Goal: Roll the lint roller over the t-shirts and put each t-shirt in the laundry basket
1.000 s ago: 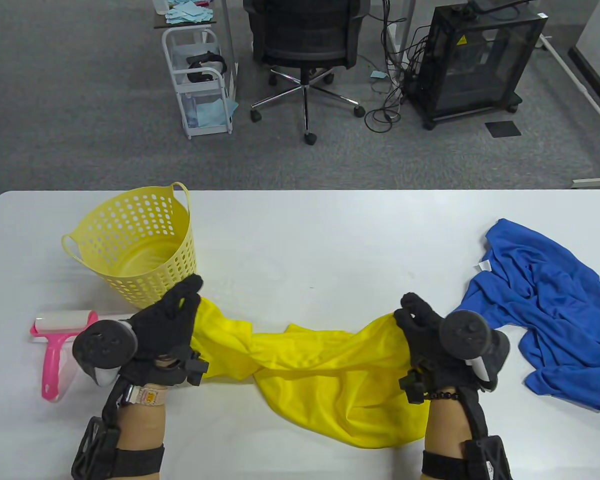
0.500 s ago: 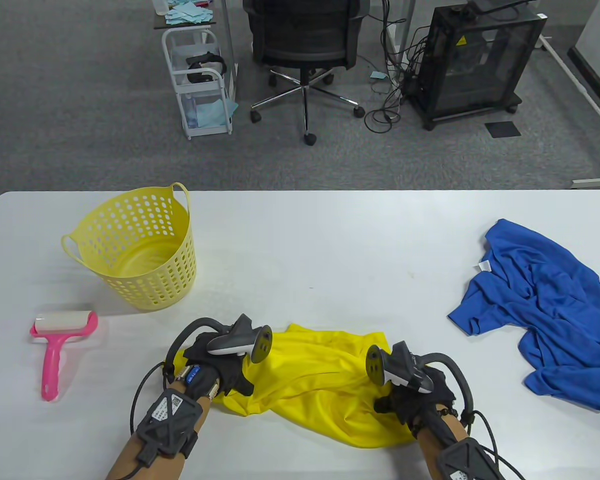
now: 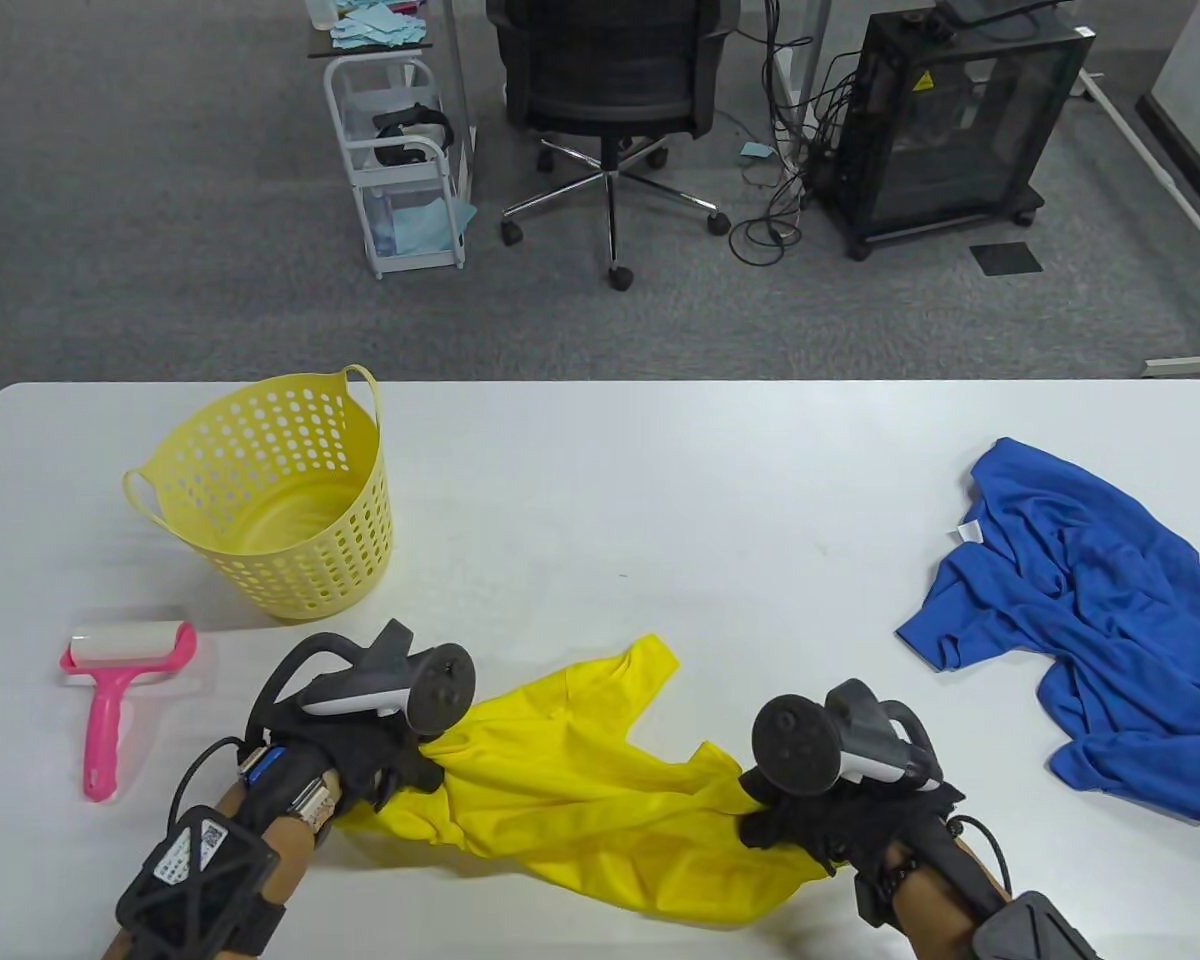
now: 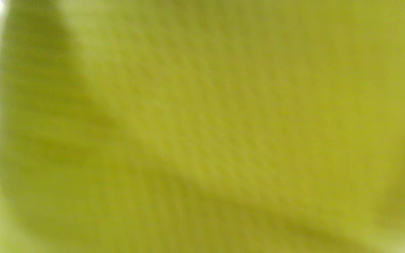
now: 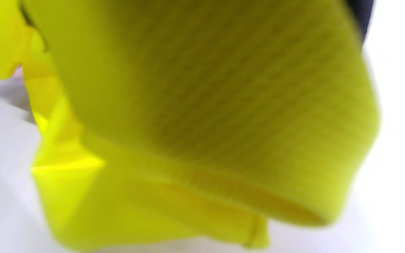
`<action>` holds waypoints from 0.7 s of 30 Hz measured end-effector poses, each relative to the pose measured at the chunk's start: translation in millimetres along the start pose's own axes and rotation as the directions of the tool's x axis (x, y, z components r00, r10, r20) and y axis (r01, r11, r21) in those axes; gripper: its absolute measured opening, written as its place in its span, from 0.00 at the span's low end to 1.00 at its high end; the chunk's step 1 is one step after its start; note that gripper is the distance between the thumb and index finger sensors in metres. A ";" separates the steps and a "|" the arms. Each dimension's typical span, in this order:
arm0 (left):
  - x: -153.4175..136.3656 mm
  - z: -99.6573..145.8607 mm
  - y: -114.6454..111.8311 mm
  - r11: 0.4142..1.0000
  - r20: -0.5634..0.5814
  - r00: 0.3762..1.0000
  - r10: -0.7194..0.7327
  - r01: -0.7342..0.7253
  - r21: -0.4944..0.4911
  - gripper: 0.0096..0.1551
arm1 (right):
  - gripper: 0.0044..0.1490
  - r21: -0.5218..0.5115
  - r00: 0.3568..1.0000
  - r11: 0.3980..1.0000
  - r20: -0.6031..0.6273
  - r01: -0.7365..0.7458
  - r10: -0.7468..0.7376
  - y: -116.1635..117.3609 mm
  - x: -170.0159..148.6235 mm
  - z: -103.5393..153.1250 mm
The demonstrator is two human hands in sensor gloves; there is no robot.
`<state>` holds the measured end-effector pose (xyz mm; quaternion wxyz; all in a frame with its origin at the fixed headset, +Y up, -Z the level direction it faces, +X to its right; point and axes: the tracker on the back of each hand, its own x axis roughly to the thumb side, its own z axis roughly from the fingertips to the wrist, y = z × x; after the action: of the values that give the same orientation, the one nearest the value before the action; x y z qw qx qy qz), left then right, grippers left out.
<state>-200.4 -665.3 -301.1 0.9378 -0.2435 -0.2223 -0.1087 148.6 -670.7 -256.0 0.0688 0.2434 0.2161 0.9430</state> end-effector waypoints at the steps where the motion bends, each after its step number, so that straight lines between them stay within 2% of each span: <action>1: -1.2 -2.4 9.0 0.999 -0.037 0.999 0.015 -0.013 0.050 0.30 | 0.31 -0.005 1.000 1.000 -0.011 -0.013 0.013 -7.1 -2.1 -4.1; 3: -3.5 -16.0 35.2 0.988 -0.144 0.989 0.032 -0.010 0.151 0.29 | 0.30 -0.030 0.992 0.995 -0.077 -0.099 0.096 -29.0 -7.8 -19.5; 4: -5.3 -23.3 50.4 0.972 -0.219 0.975 0.043 0.010 0.234 0.29 | 0.30 -0.130 0.972 0.973 -0.164 -0.192 0.170 -51.5 -16.0 -31.3; 5: -9.3 -32.0 72.3 0.933 -0.320 0.945 0.062 0.058 0.354 0.29 | 0.30 -0.239 0.927 0.922 -0.296 -0.304 0.229 -77.5 -26.0 -42.5; 6: -13.8 -35.9 97.0 0.845 -0.428 0.895 0.129 0.126 0.519 0.29 | 0.30 -0.347 0.843 0.825 -0.474 -0.445 0.256 -107.5 -35.2 -47.3; 7: -14.1 -31.5 118.3 0.685 -0.456 0.860 0.229 0.191 0.703 0.30 | 0.30 -0.483 0.732 0.626 -0.647 -0.612 0.215 -138.9 -38.0 -40.3; 8: -10.0 -25.7 134.1 0.495 -0.406 0.872 0.273 0.235 0.837 0.30 | 0.31 -0.592 0.698 0.429 -0.702 -0.682 0.142 -153.5 -35.5 -29.7; 9: -6.2 -25.7 147.6 0.458 -0.402 0.879 0.258 0.256 0.852 0.31 | 0.31 -0.659 0.720 0.338 -0.689 -0.672 0.087 -164.6 -35.4 -24.9; 10: -2.6 -27.4 155.9 0.491 -0.420 0.874 0.242 0.263 0.830 0.34 | 0.32 -0.686 0.758 0.423 -0.652 -0.592 0.002 -169.2 -37.6 -27.7; 11: -1.7 -29.4 158.1 0.509 -0.427 0.874 0.231 0.265 0.819 0.38 | 0.34 -0.704 0.770 0.453 -0.635 -0.547 -0.057 -168.2 -39.8 -29.7; 12: -1.2 -32.8 158.6 0.518 -0.437 0.874 0.212 0.279 0.809 0.40 | 0.35 -0.719 0.768 0.443 -0.633 -0.536 -0.098 -164.2 -43.4 -30.3; 13: -1.1 -37.6 155.0 0.527 -0.451 0.875 0.176 0.303 0.794 0.41 | 0.38 -0.712 0.755 0.392 -0.653 -0.583 -0.064 -154.8 -50.0 -32.7; 14: -0.8 -40.9 150.3 0.537 -0.451 0.881 0.141 0.315 0.783 0.41 | 0.40 -0.686 0.738 0.384 -0.675 -0.618 -0.017 -146.6 -54.4 -35.4; 16: -1.5 -49.6 128.4 0.554 -0.460 0.888 -0.001 0.383 0.739 0.39 | 0.39 -0.599 0.695 0.401 -0.703 -0.693 0.151 -114.7 -66.5 -40.2; 19: -4.7 -51.8 92.4 0.580 -0.420 0.900 -0.119 0.406 0.706 0.37 | 0.38 -0.532 0.670 0.427 -0.680 -0.731 0.298 -75.3 -77.2 -36.3; 21: -5.9 -49.4 60.8 0.636 -0.319 0.939 -0.130 0.326 0.699 0.35 | 0.39 -0.508 0.703 0.503 -0.620 -0.699 0.349 -44.6 -83.5 -30.2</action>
<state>-168.6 -637.5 -367.4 0.9527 0.2047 -0.1620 -0.1555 207.7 -661.6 -335.3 -0.1918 0.0324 -0.2454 0.9497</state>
